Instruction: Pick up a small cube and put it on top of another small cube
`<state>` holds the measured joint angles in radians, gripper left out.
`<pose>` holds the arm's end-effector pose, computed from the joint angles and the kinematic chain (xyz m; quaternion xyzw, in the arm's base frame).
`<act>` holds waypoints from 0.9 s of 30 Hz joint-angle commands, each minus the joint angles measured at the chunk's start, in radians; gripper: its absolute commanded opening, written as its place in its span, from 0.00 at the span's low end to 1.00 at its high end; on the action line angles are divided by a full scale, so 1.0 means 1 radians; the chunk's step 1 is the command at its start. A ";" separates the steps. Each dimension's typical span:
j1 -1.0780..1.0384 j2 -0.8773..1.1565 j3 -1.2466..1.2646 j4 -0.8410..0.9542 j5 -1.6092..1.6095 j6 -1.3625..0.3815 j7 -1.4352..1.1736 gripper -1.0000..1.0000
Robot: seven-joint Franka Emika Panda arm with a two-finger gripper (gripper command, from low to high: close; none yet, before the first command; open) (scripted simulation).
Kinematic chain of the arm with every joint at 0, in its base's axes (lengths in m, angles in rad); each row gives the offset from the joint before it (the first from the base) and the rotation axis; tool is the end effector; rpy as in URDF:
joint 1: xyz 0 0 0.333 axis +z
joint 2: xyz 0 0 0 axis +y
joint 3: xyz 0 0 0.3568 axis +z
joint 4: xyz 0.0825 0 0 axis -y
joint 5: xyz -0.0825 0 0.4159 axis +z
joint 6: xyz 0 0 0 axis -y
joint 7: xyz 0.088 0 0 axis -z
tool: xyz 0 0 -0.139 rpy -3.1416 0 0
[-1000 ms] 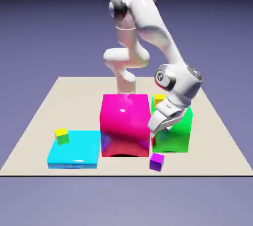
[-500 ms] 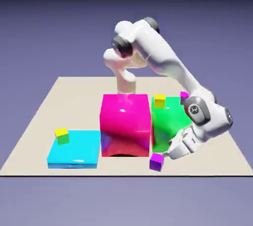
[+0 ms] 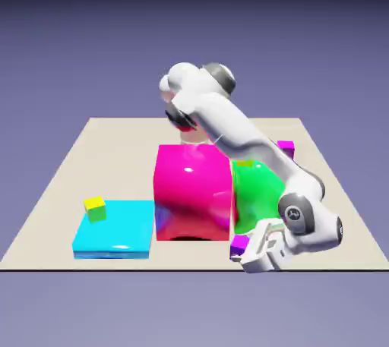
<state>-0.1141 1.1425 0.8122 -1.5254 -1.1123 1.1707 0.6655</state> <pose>0.5746 0.2165 0.0697 0.8470 0.1660 -0.2813 0.4195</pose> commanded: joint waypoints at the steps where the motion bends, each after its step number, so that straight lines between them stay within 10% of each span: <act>1: 0.024 -0.003 0.008 0.036 0.009 -0.027 -0.013 0.00; 27: -0.112 -0.261 -0.862 0.147 0.742 -0.027 -0.232 0.00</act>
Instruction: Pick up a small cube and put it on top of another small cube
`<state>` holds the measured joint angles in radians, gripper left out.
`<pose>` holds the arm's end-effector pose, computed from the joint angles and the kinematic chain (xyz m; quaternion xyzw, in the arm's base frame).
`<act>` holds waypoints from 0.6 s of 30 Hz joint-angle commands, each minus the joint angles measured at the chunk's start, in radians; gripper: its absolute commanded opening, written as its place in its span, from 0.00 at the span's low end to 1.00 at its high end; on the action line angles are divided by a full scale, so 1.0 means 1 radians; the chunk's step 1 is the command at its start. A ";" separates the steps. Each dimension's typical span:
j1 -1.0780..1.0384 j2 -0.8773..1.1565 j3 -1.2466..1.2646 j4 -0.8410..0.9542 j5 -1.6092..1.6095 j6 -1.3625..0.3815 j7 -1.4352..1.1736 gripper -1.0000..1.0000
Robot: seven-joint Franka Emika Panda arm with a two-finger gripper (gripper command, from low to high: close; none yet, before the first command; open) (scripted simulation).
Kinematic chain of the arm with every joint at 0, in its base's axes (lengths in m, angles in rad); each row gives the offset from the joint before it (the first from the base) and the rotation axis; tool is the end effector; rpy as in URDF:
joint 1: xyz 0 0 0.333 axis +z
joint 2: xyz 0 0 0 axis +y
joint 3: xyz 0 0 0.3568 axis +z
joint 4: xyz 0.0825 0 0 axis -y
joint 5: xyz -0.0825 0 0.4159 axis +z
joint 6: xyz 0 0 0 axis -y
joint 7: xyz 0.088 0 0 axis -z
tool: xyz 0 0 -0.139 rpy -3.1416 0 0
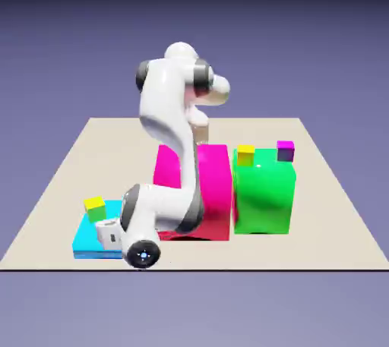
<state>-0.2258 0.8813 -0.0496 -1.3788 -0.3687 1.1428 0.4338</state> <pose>0.5848 -0.2213 0.1667 0.7857 -0.2682 -0.5017 0.2428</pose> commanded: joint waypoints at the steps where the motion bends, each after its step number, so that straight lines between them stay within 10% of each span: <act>1: -0.007 -0.010 -0.036 0.002 0.028 0.002 -0.009 0.00; 16: -0.048 -0.136 -0.254 -0.224 0.197 0.188 -0.026 0.00; 17: -0.048 -0.136 -0.254 -0.224 0.197 0.188 -0.026 1.00; 18: -0.048 -0.136 -0.254 -0.224 0.197 0.188 -0.026 1.00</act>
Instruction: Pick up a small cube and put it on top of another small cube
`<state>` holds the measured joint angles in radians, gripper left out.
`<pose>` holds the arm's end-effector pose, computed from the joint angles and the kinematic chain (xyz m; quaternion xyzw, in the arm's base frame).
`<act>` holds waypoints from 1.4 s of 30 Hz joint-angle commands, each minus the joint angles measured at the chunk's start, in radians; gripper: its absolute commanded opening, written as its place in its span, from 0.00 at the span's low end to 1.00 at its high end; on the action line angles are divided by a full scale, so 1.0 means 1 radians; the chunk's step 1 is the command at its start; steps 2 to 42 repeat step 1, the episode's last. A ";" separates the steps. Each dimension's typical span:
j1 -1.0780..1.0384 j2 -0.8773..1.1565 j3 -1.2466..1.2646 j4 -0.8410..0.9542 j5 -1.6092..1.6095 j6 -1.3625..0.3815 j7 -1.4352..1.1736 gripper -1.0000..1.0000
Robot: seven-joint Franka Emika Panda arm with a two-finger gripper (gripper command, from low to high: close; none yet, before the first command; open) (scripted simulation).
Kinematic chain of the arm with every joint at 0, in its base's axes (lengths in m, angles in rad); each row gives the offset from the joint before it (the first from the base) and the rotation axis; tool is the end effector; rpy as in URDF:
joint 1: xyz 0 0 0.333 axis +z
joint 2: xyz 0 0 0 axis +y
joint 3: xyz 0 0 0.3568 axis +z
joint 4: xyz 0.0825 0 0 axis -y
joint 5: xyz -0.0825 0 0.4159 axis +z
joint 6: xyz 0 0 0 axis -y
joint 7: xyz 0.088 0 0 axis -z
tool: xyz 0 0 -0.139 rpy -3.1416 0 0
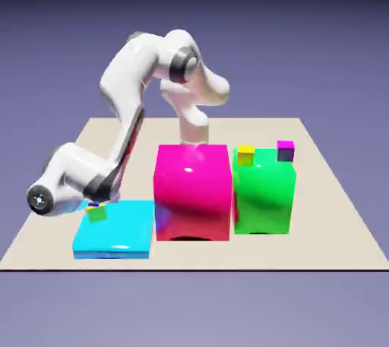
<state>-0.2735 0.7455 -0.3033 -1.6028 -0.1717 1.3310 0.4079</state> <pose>0.4903 -0.3340 0.1823 0.7638 -0.4021 -0.4822 0.1498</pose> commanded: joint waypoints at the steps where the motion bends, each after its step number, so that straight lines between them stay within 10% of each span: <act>1: 0.000 0.010 0.000 0.036 0.001 -0.027 -0.005 1.00; 42: 0.000 0.010 0.000 0.036 0.001 -0.027 -0.005 1.00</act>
